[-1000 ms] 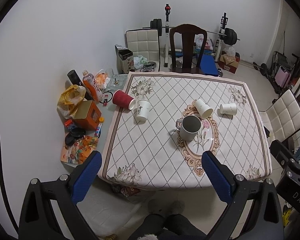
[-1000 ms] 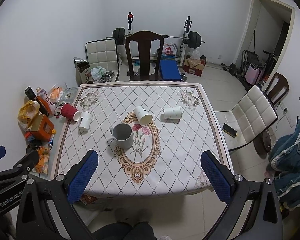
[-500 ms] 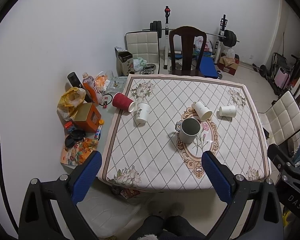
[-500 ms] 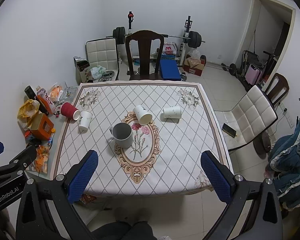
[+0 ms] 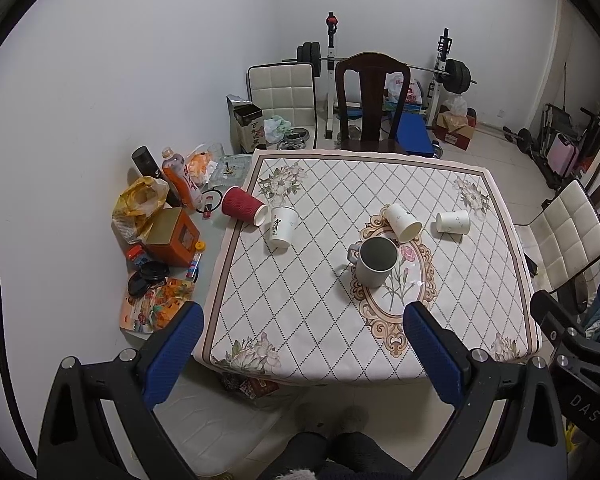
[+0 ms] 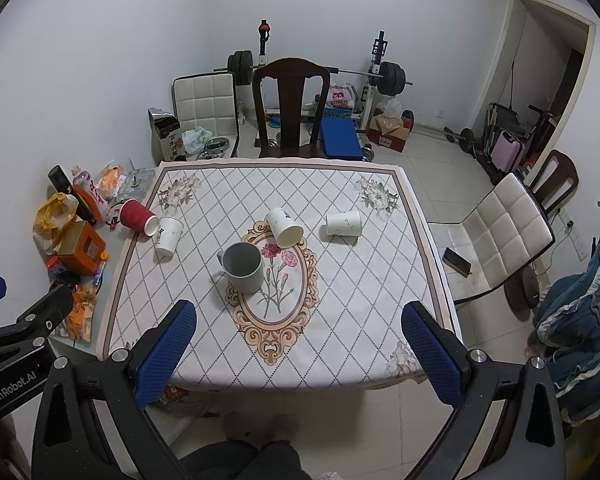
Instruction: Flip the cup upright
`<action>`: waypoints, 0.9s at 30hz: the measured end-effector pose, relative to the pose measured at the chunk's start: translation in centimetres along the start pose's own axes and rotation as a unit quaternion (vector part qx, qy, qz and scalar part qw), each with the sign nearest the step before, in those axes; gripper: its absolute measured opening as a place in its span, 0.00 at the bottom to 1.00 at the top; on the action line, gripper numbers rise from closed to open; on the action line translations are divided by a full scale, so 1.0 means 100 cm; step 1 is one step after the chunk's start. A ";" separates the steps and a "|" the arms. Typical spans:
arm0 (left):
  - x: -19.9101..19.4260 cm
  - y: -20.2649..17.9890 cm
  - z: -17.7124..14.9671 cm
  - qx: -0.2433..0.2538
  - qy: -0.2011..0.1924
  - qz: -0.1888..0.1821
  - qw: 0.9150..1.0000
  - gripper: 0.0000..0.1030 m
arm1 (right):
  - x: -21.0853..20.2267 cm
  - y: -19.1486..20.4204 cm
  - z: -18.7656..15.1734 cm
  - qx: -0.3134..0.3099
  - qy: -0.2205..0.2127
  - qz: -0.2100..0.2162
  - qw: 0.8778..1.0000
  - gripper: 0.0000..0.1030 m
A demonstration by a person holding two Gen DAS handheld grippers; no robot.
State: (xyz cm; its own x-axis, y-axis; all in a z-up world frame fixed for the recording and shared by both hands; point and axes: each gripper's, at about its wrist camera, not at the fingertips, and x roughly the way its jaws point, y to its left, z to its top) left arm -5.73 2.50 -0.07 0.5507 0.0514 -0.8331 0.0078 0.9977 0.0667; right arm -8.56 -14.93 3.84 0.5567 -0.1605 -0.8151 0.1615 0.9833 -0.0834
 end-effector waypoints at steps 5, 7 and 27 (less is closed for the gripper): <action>-0.002 -0.003 0.001 0.000 -0.001 -0.002 1.000 0.99 | -0.001 0.000 0.000 -0.001 0.000 0.000 1.000 1.00; -0.003 -0.007 0.001 0.002 -0.002 -0.003 1.000 0.99 | 0.001 -0.001 0.000 -0.002 0.000 0.000 1.000 1.00; -0.005 -0.012 0.000 0.005 0.000 -0.007 1.000 0.99 | 0.004 -0.006 -0.009 -0.008 0.005 0.006 1.000 1.00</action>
State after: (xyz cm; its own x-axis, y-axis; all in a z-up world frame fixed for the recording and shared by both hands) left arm -6.01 1.27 0.24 0.5500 0.0370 -0.8343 0.0246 0.9979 0.0604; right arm -9.16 -15.53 3.00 0.5501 -0.1476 -0.8220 0.1411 0.9865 -0.0828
